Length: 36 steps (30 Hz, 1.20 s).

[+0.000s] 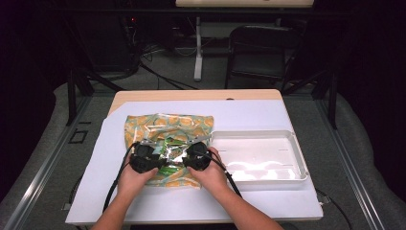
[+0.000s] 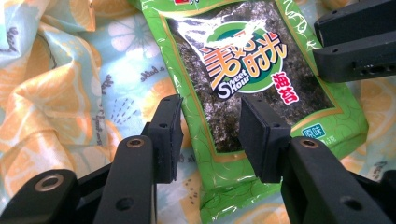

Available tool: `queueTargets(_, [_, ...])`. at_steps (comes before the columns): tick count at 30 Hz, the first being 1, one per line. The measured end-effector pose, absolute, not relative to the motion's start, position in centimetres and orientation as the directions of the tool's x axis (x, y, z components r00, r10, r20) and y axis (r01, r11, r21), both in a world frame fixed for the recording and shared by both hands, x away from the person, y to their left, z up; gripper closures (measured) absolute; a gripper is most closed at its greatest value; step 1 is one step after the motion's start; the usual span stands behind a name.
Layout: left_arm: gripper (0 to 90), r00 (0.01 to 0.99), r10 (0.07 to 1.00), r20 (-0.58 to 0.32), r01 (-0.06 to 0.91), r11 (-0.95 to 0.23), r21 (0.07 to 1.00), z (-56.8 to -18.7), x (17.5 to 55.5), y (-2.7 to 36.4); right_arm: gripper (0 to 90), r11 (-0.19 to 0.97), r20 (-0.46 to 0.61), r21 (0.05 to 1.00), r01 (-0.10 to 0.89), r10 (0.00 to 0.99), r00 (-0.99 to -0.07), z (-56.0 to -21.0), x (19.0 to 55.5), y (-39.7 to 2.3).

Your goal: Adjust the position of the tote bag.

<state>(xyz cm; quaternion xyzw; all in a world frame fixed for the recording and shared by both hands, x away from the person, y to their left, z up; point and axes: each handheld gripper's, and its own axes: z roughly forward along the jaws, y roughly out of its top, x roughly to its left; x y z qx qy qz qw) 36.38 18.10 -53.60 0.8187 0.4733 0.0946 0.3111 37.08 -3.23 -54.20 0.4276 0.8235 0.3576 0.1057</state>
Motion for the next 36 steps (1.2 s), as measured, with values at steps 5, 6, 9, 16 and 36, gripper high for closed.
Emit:
queueTargets(5, [59.5, 0.532, 0.834, -0.148, 0.721, -0.354, 0.596, -53.6, 35.9, 18.2, 66.8, 0.374, 0.14, 0.68, 0.631, 0.779, -0.612, -54.3, 37.1, -3.2])
queueTargets(6, [59.4, 0.528, 0.836, -0.15, 0.723, -0.35, 0.596, -53.6, 35.7, 18.2, 67.2, 0.362, 0.147, 0.686, 0.632, 0.781, -0.607, -54.4, 37.1, -3.2])
queueTargets(9, [59.5, 0.526, 0.836, -0.157, 0.726, -0.346, 0.595, -53.5, 35.5, 18.4, 69.4, 0.356, 0.15, 0.691, 0.629, 0.781, -0.607, -54.4, 37.1, -3.2])
queueTargets(16, [56.5, 0.516, 0.833, -0.197, 0.737, -0.316, 0.597, -53.6, 35.7, 18.7, 74.2, 0.365, 0.143, 0.694, 0.621, 0.775, -0.615, -54.4, 37.0, -3.4])
queueTargets(36, [49.3, 0.434, 0.825, -0.362, 0.799, -0.167, 0.578, -54.4, 37.4, 19.3, 76.4, 0.378, 0.101, 0.71, 0.594, 0.78, -0.618, -54.5, 36.6, -3.1])
